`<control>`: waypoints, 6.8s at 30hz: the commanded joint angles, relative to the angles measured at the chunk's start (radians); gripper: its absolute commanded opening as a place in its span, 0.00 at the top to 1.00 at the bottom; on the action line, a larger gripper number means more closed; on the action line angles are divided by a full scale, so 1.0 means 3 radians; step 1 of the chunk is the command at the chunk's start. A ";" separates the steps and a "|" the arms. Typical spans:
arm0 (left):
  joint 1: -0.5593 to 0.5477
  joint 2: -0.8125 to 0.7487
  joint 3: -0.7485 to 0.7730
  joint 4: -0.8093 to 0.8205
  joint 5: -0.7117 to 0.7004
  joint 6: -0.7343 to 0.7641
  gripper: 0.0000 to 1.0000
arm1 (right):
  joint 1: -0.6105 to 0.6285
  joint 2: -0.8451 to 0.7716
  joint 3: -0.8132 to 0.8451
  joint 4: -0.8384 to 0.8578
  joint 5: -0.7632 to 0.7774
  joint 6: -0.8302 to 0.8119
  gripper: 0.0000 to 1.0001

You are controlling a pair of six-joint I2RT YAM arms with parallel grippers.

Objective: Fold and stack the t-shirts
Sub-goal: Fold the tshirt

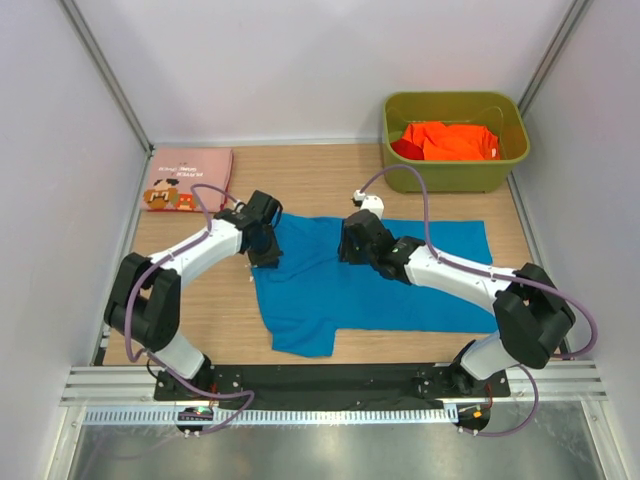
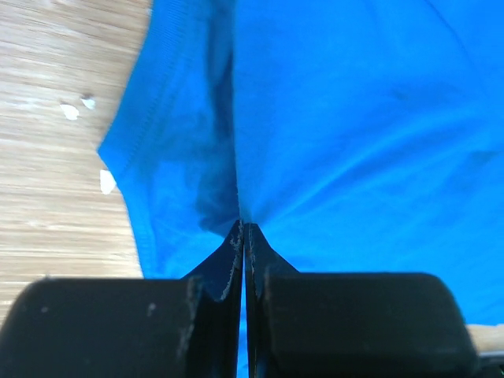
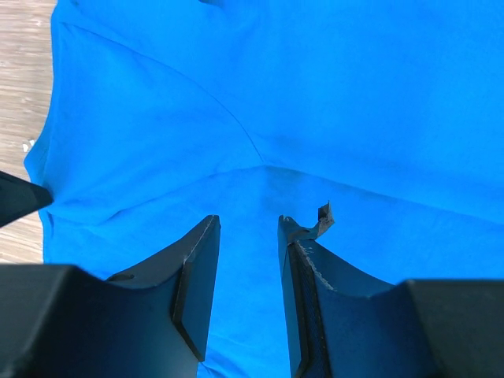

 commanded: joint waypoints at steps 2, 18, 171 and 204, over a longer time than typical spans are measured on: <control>-0.0077 -0.0192 -0.0030 -0.0015 0.0000 -0.0132 1.00 | -0.0002 -0.0147 -0.0022 0.0092 0.0099 -0.0026 0.58; -0.0164 -0.0136 -0.0219 -0.0010 -0.0153 -0.0204 1.00 | 0.0003 -0.0070 -0.0068 0.0143 0.0104 -0.0041 0.58; -0.1636 -0.1322 -0.0879 0.0021 -0.0727 0.0118 0.48 | 0.0146 0.0860 0.0688 0.0092 -0.1108 0.0536 0.89; -0.1765 -0.0253 -0.0214 -0.0193 -0.1749 0.1264 0.48 | -0.1214 -0.1307 -0.0135 -0.0624 -0.1241 0.0511 0.60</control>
